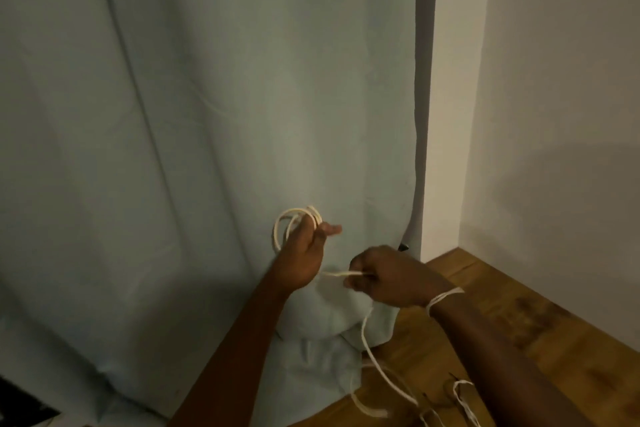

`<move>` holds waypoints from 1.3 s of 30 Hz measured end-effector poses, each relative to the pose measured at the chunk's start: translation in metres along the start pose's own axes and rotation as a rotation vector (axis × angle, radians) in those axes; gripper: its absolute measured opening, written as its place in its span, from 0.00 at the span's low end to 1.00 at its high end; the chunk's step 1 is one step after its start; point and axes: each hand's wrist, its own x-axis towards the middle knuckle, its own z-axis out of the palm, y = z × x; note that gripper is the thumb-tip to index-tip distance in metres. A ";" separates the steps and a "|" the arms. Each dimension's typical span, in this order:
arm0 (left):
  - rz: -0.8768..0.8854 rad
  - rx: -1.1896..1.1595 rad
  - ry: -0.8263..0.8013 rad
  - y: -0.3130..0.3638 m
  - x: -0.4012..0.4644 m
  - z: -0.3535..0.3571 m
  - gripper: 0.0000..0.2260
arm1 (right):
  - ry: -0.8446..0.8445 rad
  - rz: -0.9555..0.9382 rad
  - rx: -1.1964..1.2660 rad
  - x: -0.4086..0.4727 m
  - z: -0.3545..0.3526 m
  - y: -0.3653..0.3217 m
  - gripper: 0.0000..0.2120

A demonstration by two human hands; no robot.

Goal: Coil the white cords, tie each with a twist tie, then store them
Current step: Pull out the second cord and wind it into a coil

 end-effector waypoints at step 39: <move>-0.156 -0.986 -0.697 0.055 -0.042 -0.005 0.16 | 0.425 -0.080 0.550 0.002 -0.041 0.019 0.07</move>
